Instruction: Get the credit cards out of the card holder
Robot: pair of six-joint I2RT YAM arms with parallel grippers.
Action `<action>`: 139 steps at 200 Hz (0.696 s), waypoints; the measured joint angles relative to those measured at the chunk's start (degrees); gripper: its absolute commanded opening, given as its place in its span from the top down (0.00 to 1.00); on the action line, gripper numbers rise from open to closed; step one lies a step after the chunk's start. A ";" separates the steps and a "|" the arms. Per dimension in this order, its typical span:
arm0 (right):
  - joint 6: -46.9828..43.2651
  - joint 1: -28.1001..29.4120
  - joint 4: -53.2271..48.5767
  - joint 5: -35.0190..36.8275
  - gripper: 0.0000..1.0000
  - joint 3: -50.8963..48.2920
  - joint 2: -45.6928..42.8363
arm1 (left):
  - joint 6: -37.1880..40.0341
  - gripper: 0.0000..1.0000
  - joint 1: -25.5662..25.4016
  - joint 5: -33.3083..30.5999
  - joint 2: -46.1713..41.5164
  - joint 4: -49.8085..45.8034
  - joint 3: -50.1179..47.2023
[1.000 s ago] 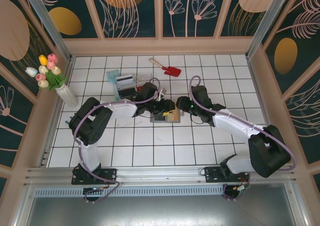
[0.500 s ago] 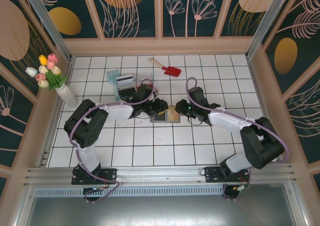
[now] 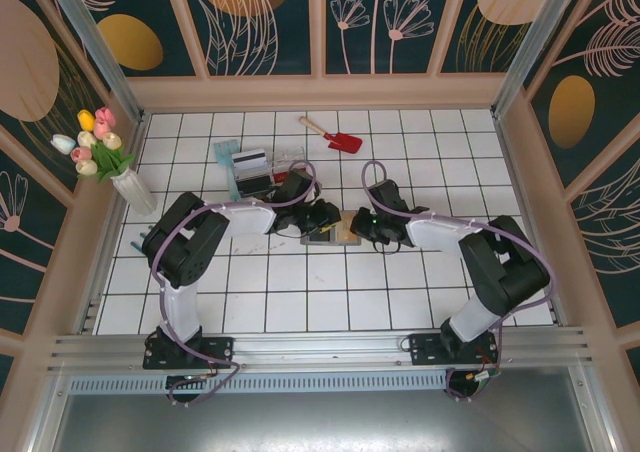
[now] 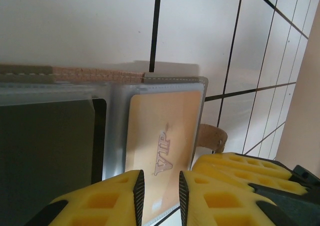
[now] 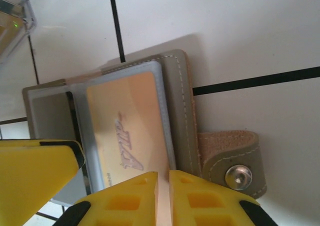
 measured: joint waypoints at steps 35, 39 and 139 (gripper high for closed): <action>0.00 0.00 0.02 -0.15 0.86 0.33 1.20 | 0.76 0.73 -0.07 -0.85 0.02 -1.88 0.74; -0.02 0.00 0.04 -0.15 0.86 0.35 1.31 | 0.85 0.73 -0.07 -1.03 0.02 -2.03 0.74; 0.00 0.00 0.50 -0.35 0.86 0.35 2.40 | 1.73 0.76 0.00 -0.48 1.40 -2.82 0.79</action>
